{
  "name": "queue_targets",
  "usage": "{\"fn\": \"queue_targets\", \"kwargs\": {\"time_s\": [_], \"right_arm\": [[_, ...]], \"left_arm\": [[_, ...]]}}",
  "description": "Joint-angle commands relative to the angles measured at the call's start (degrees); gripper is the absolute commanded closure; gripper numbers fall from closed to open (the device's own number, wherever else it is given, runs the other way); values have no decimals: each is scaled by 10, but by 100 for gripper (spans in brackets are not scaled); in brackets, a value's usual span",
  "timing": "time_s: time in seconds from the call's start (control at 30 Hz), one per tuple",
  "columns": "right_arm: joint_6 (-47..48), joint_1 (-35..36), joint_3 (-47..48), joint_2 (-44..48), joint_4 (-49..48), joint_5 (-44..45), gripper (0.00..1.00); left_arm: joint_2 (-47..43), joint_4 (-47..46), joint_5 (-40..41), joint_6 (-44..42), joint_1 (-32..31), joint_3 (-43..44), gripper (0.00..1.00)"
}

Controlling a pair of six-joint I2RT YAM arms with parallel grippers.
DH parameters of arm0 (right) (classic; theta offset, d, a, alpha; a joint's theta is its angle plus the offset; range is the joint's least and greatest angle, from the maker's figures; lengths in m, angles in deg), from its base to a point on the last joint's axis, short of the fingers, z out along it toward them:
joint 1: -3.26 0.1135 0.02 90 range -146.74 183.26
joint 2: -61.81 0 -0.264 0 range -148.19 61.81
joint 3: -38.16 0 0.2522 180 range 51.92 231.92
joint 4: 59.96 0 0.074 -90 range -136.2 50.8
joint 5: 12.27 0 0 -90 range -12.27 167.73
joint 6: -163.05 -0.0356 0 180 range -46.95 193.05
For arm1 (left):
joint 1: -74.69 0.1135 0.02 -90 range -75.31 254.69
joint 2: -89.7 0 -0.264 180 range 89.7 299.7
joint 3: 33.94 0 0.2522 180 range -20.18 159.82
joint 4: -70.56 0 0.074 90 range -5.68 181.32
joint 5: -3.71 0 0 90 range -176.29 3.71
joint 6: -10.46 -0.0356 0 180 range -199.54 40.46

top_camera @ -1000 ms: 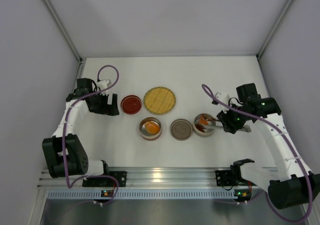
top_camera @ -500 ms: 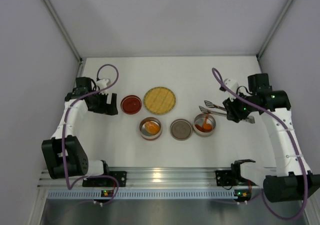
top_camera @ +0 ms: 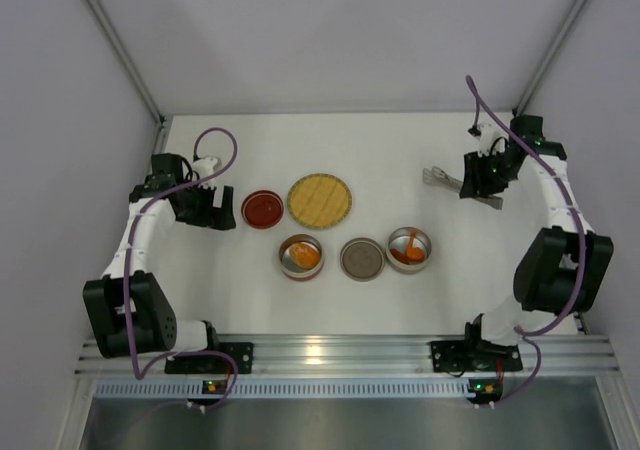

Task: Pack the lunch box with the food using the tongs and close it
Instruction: Place the clamp at the center of the board.

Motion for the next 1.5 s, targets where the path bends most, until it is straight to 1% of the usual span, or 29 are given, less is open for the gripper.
{"fn": "queue_targets", "kwargs": {"time_s": [0.0,0.13,0.2,0.23,0.47,0.57,0.7,0.87,0.9,0.93,0.97,1.17,1.23,1.27,1.3,1.33,1.47], "right_arm": [[-61,-6,50,-32,-125,4,64],[-78,0,84,-99,-149,-35,64],[-73,14,94,-113,-163,-45,63],[-68,21,102,-128,-166,-41,62],[-62,64,130,-196,-186,26,59],[-47,72,121,-214,-199,59,55],[-29,73,109,-240,-201,93,55],[-8,73,105,-265,-193,105,50],[-7,73,105,-267,-192,105,48],[-7,73,106,-272,-192,104,44],[-6,73,109,-274,-189,105,42],[-8,73,133,-298,-166,102,35],[-8,73,134,-296,-164,101,27],[-6,73,135,-294,-161,98,20],[-7,73,135,-289,-159,95,5],[-7,73,138,-286,-155,94,1],[-9,73,156,-263,-128,86,1]], "left_arm": [[-11,-2,-1,-10,-1,19,2],[-6,-7,-3,-6,-1,14,2],[-3,-9,0,-5,0,11,2],[-2,-11,1,-6,-1,11,2],[6,-23,7,-5,-1,4,2],[8,-29,8,-4,-1,0,2],[13,-29,4,-5,-1,-3,2],[10,-27,3,-12,-1,-1,2],[8,-27,2,-15,-1,0,2],[7,-27,3,-15,-1,-2,2],[4,-27,2,-16,-1,-2,2],[-1,-13,9,-19,-1,-5,2],[-12,-14,13,-23,-1,-9,2],[-14,-15,15,-23,-1,-10,2],[-16,-17,19,-22,-1,-14,2],[-17,-16,21,-21,-1,-13,2],[-18,-8,16,-27,-1,-5,2]]}}
